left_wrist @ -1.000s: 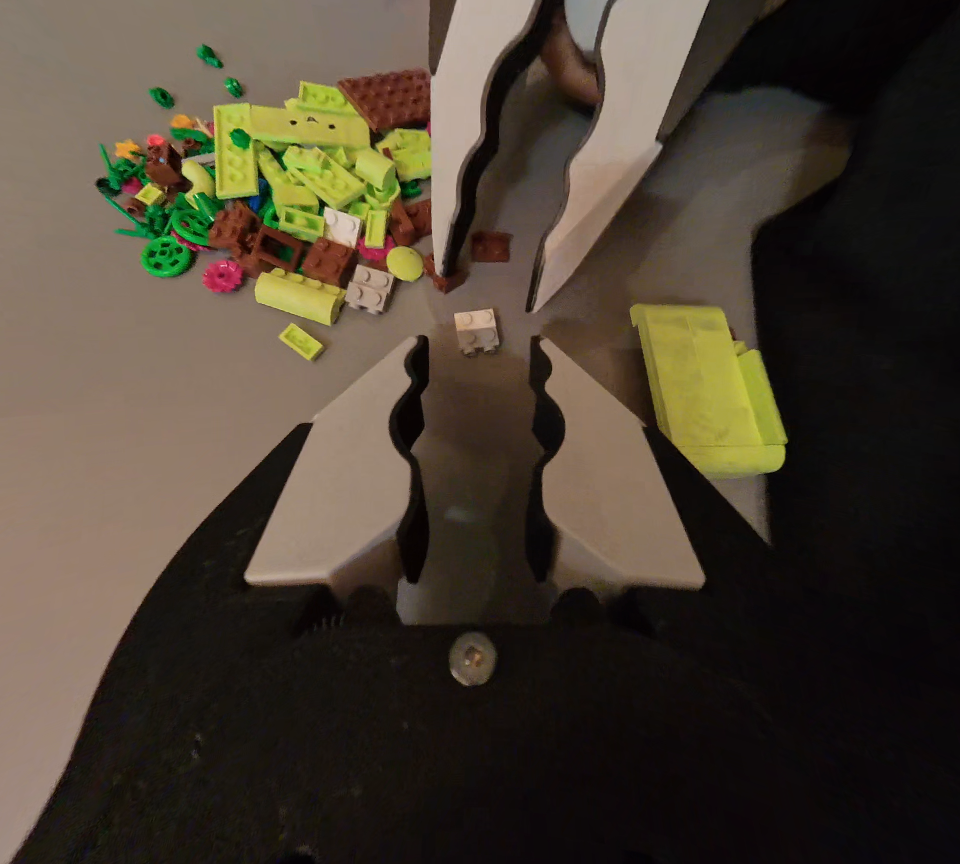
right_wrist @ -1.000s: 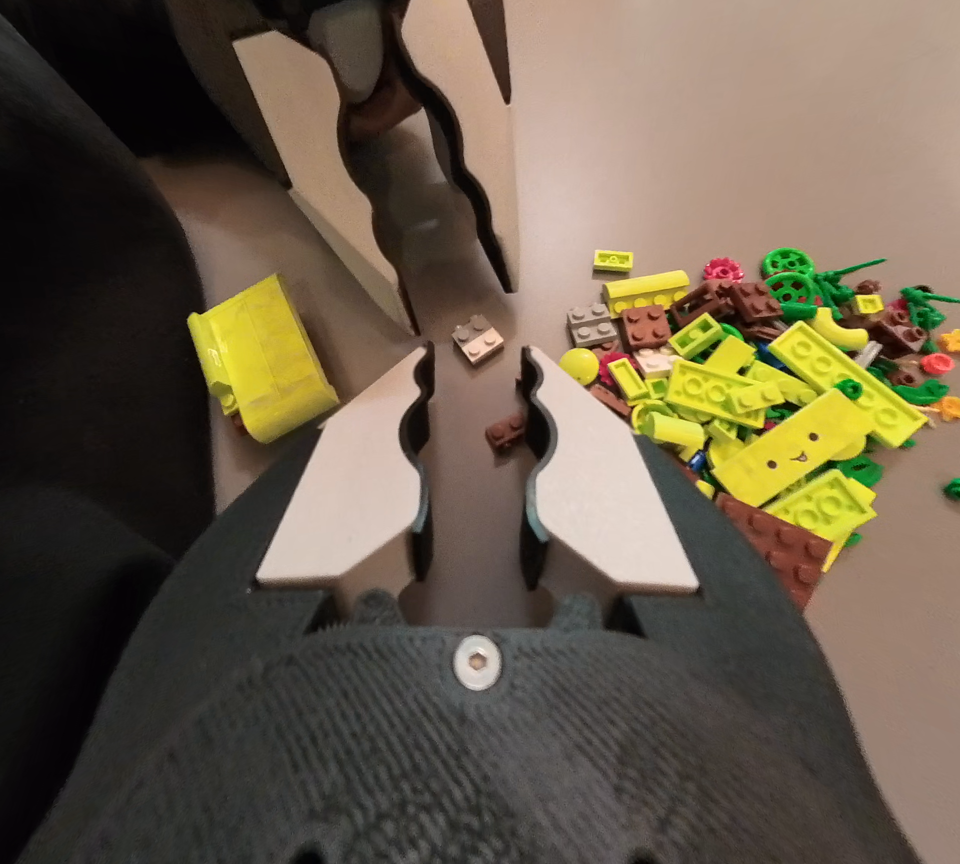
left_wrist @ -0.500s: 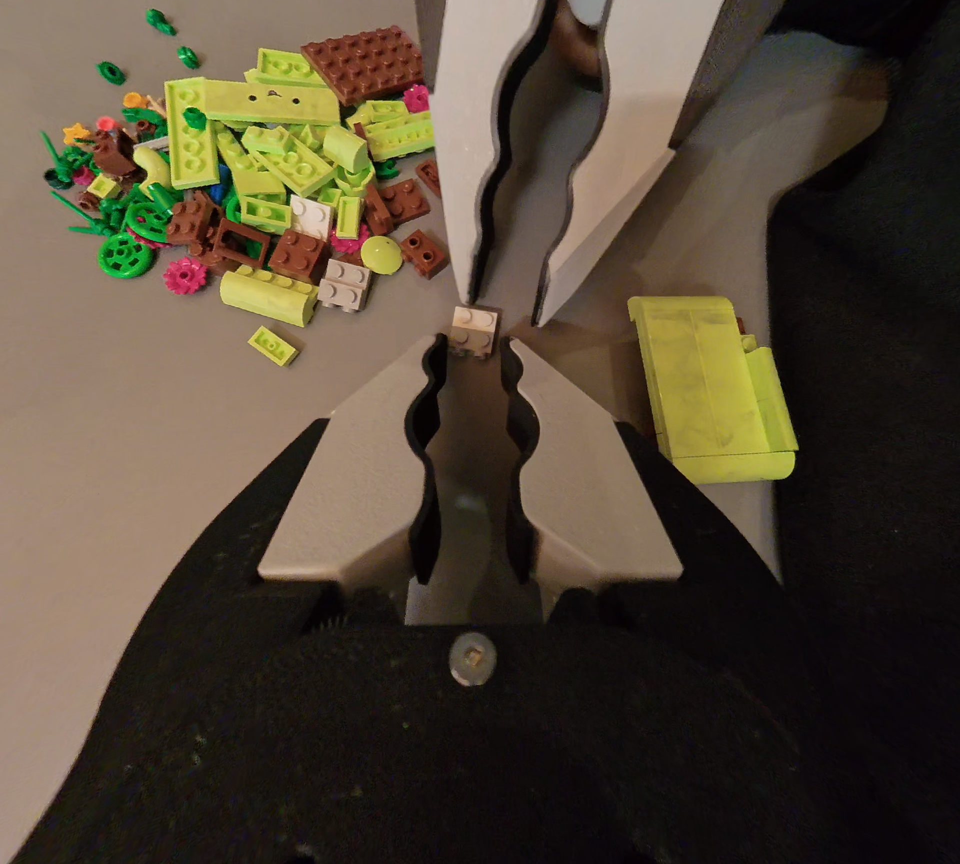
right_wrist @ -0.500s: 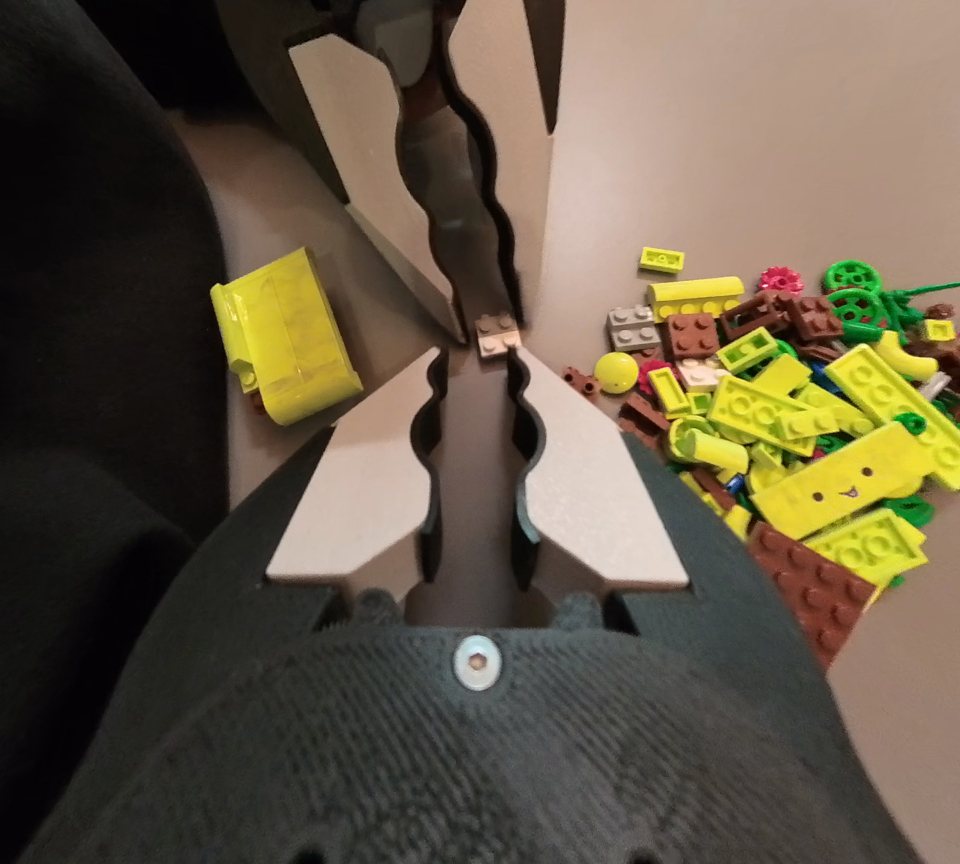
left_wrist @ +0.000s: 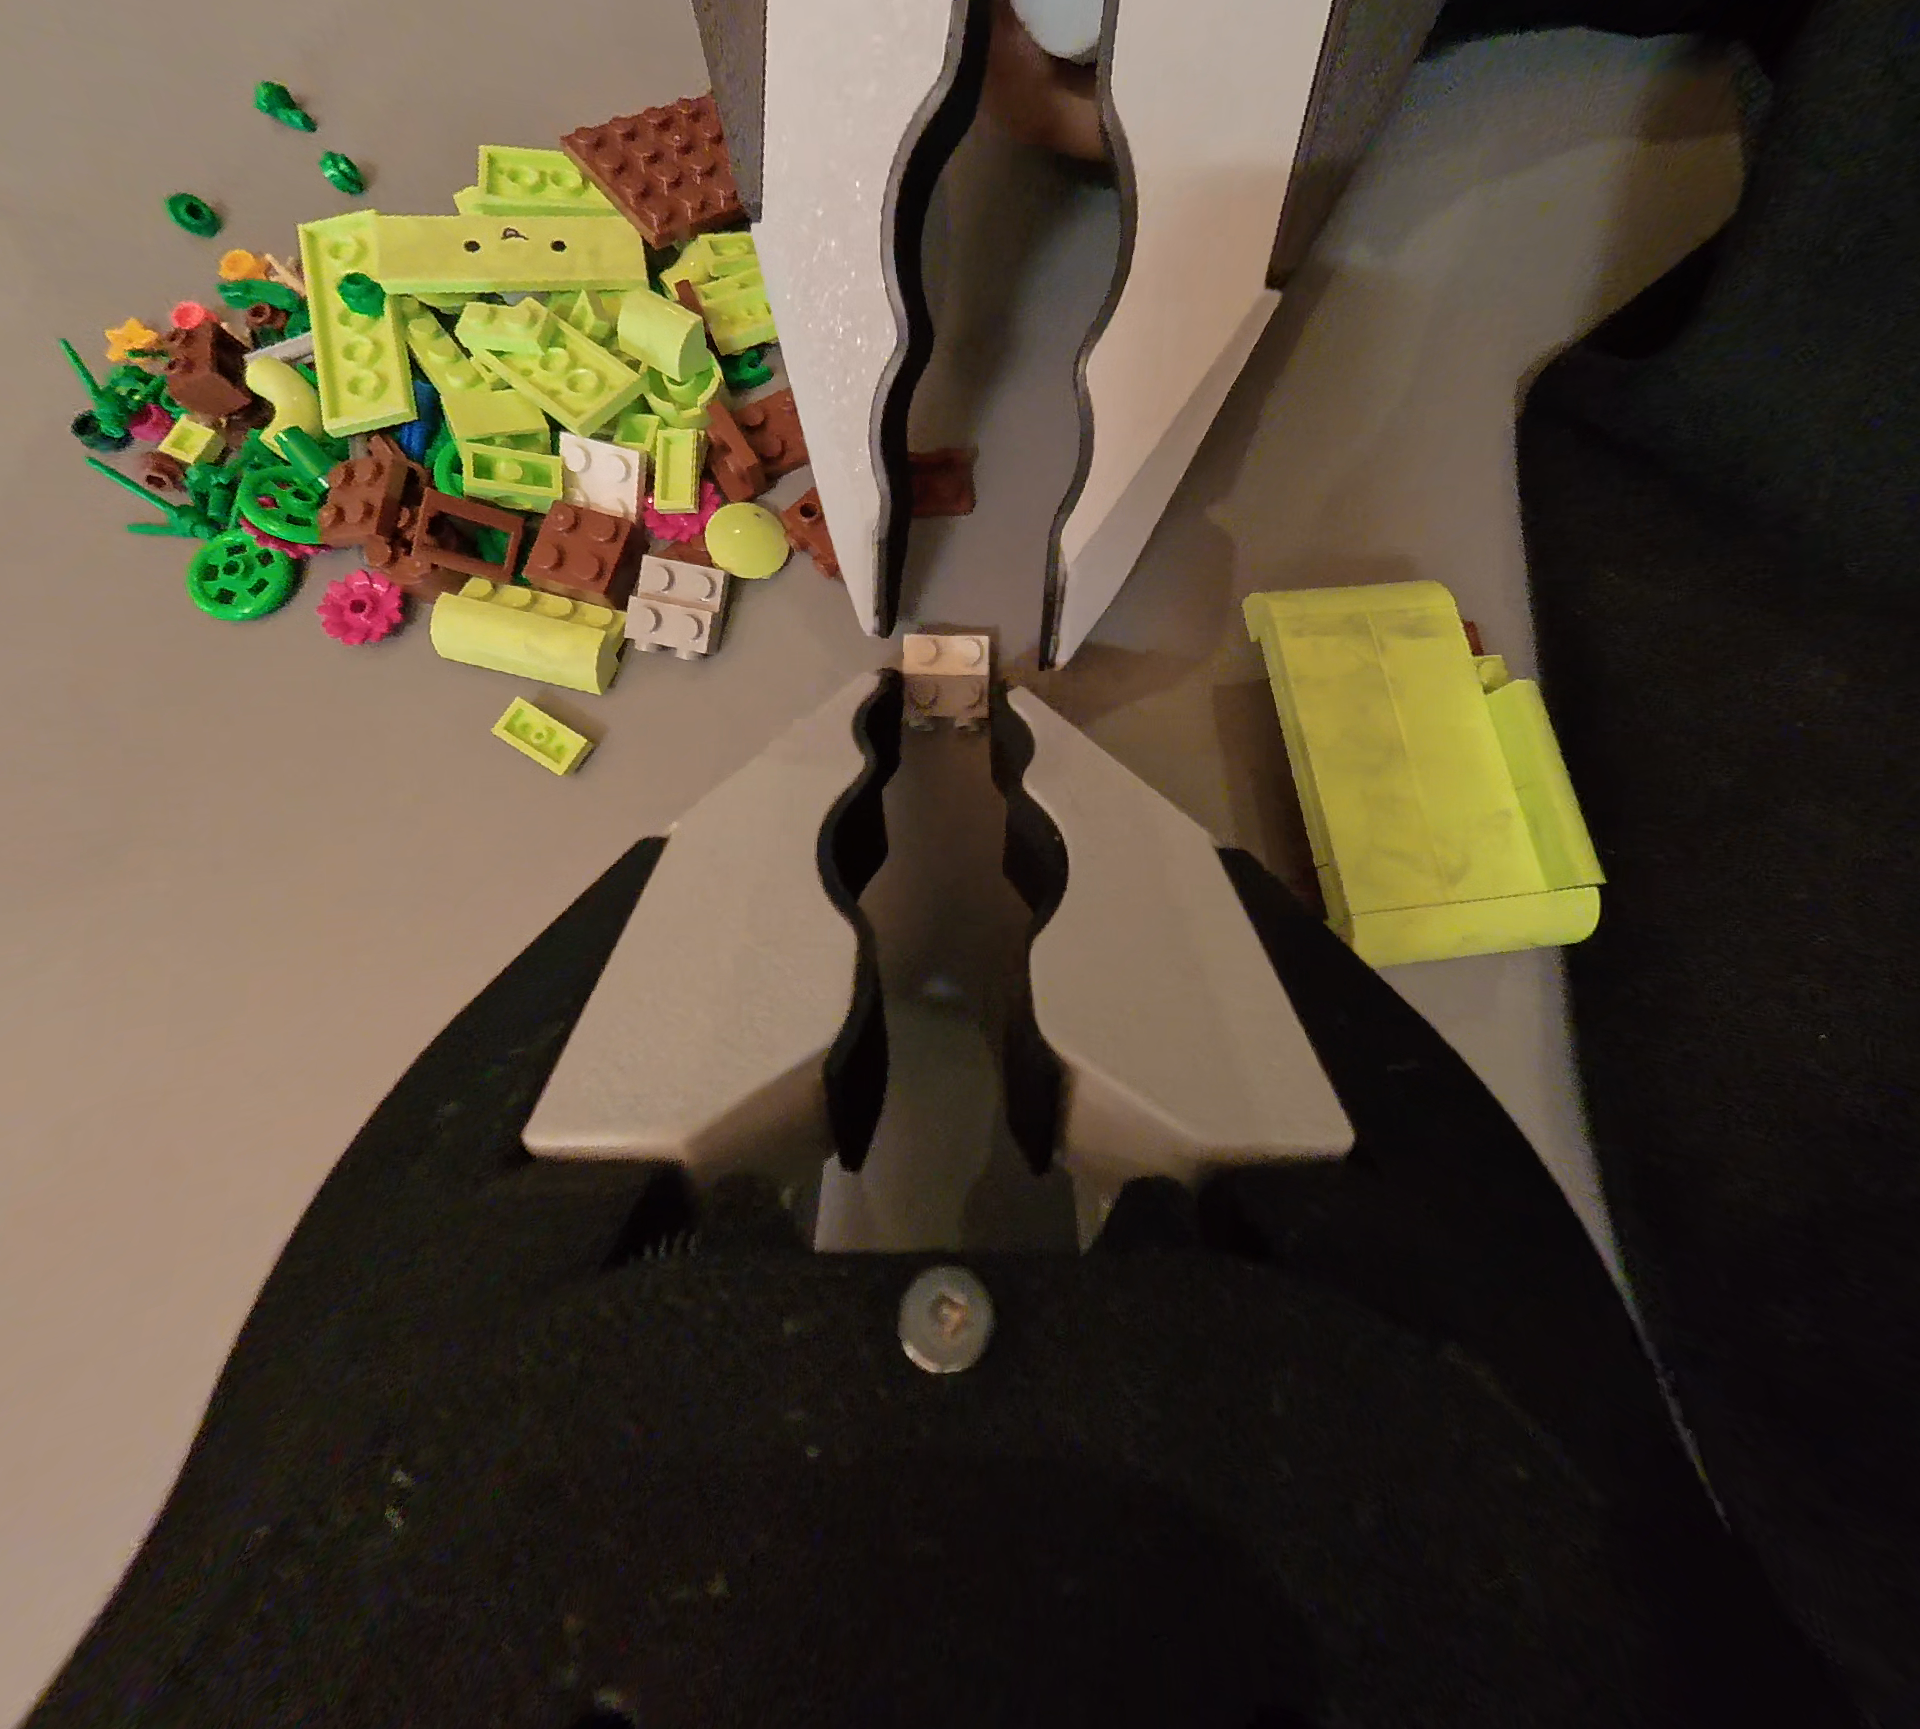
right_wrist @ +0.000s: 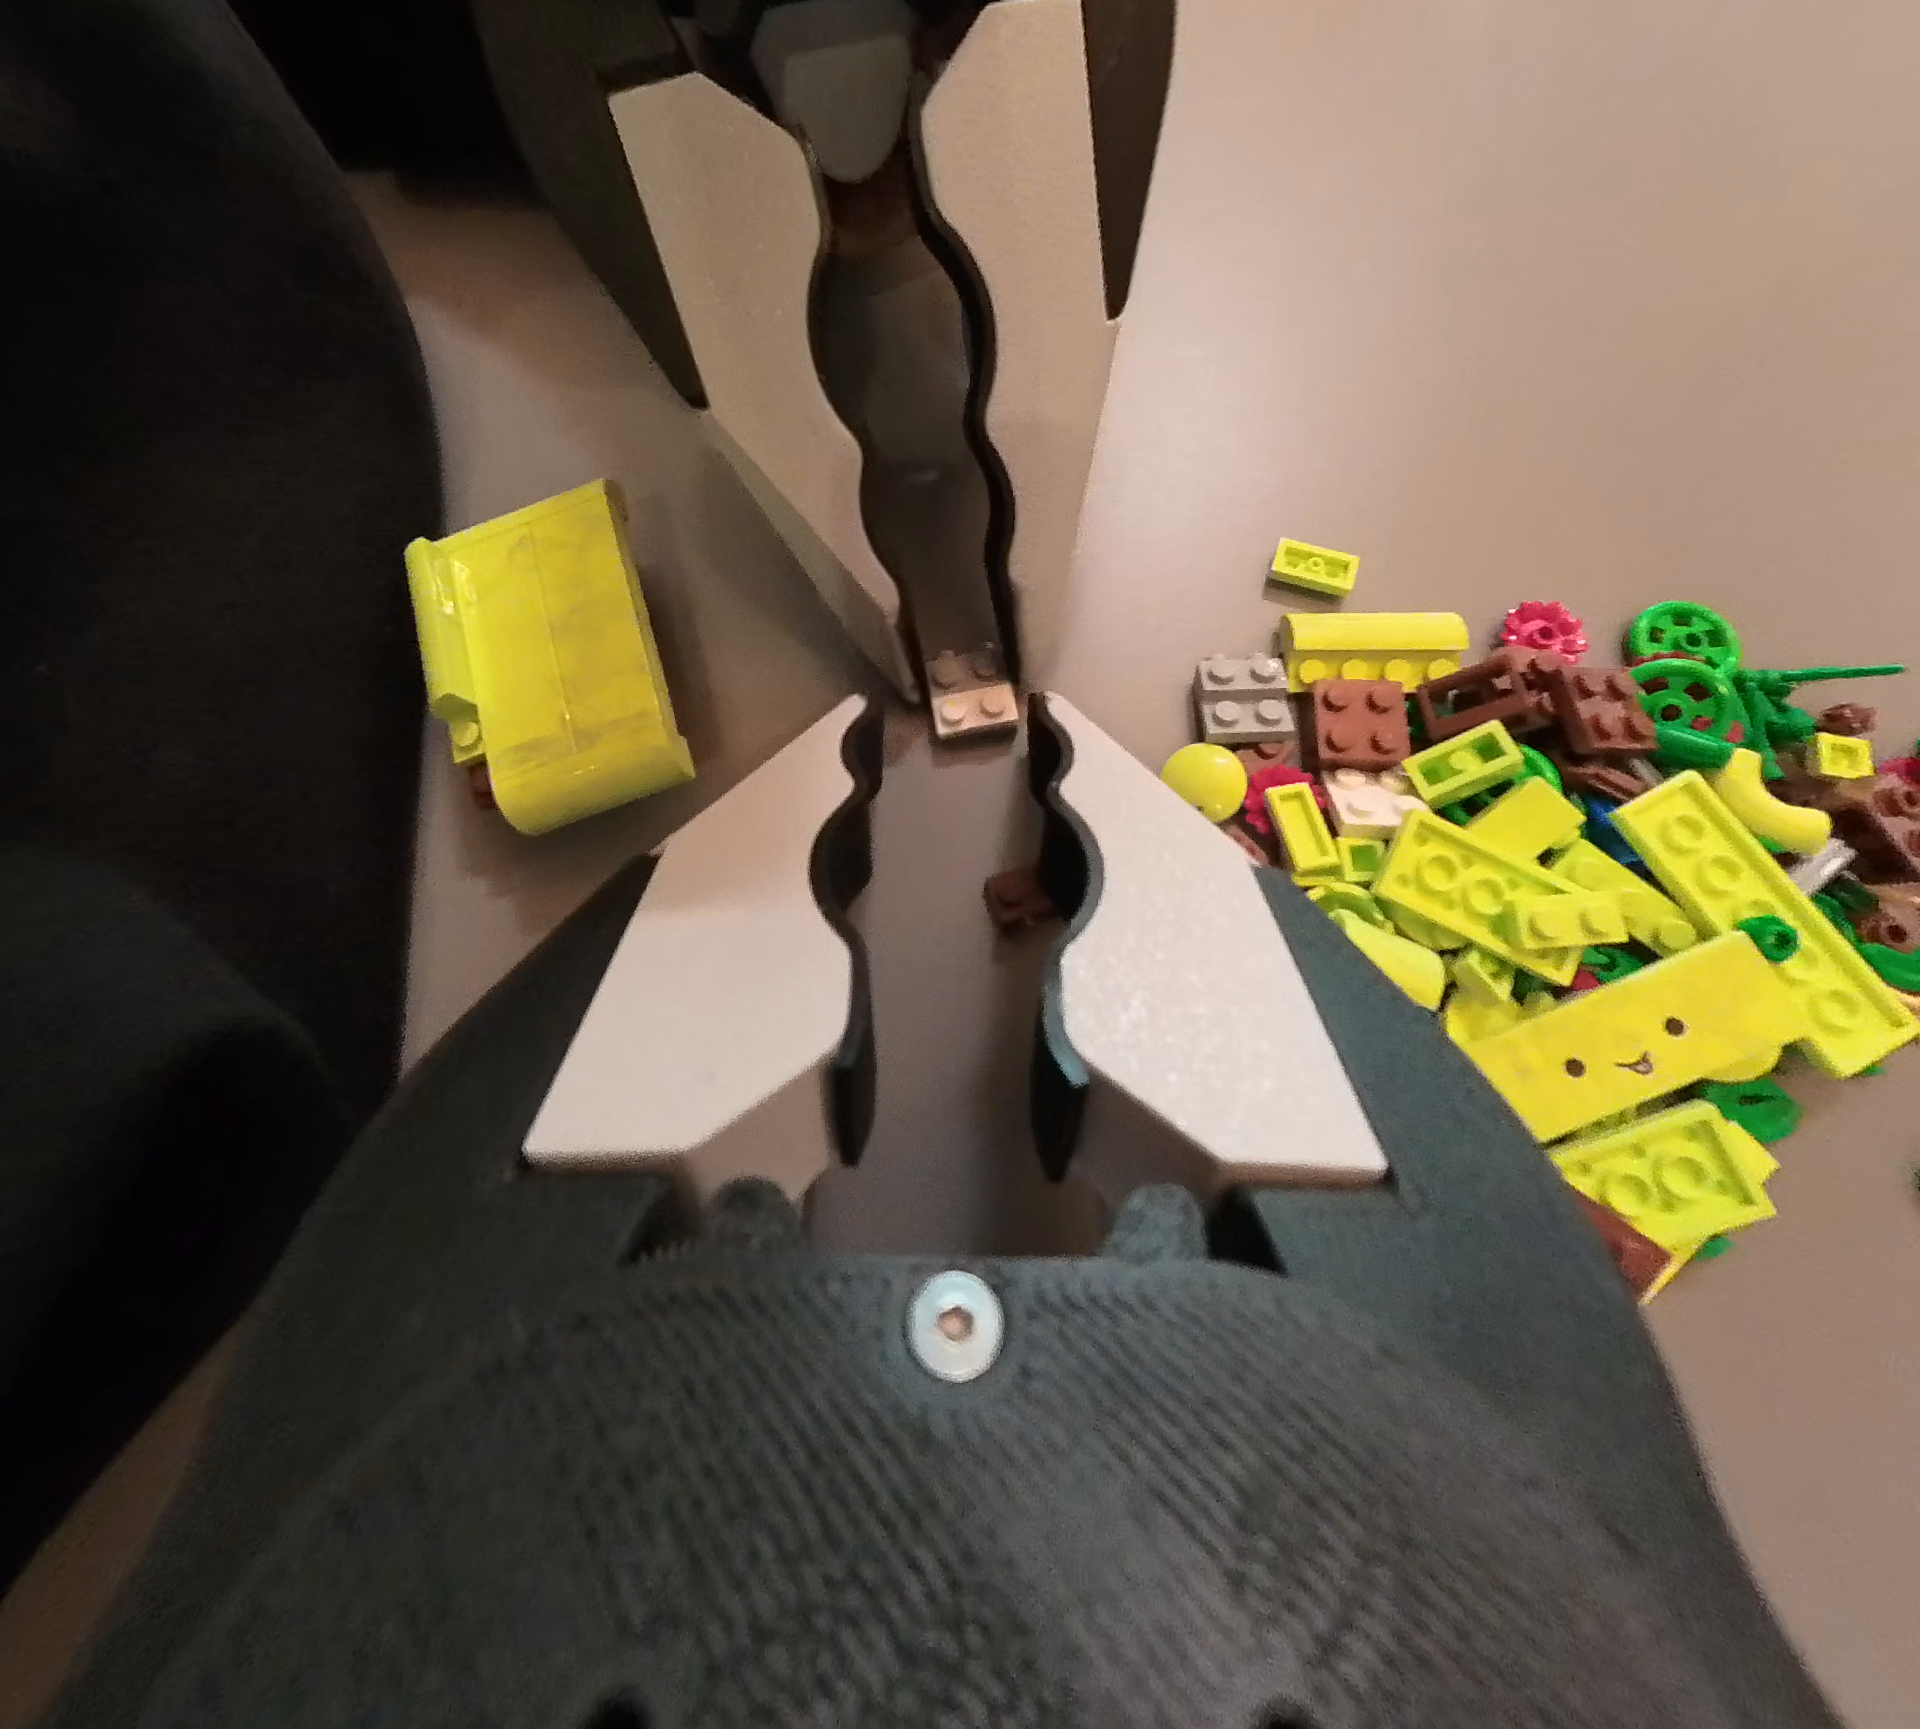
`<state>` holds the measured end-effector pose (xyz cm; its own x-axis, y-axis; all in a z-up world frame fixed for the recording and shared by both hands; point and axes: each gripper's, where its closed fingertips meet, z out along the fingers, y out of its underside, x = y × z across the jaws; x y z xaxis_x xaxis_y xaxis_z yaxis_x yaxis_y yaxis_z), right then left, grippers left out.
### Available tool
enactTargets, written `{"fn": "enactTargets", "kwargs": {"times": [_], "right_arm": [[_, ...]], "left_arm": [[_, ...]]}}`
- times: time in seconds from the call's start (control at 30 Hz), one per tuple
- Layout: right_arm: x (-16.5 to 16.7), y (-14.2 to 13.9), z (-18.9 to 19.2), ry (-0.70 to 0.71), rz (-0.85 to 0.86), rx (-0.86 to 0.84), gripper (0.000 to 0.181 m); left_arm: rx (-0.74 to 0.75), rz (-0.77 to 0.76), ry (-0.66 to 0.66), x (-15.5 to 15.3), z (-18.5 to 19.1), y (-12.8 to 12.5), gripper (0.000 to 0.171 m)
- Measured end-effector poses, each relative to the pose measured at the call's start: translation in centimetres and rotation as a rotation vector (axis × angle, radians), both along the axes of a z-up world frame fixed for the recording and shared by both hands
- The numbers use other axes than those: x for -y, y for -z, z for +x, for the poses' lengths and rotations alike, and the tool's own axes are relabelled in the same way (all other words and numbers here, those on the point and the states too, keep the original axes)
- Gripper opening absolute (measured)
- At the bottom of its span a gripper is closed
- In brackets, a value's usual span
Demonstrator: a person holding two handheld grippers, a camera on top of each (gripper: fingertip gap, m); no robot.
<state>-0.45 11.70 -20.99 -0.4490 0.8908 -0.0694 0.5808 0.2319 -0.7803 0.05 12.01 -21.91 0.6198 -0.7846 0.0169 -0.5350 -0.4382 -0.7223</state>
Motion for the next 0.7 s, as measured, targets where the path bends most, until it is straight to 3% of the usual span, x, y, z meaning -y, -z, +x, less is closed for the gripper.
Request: {"fn": "enactTargets", "kwargs": {"times": [0.3,0.7], "right_arm": [[0.33,0.55,0.15,-0.073,0.076,-0.004,0.014],[0.51,0.55,0.26,-0.109,0.107,-0.018,0.014]], "left_arm": [[0.019,-0.025,0.050,0.53,0.42,0.02,0.012],[0.012,-0.037,0.042,0.77,0.39,0.16,0.014]]}}
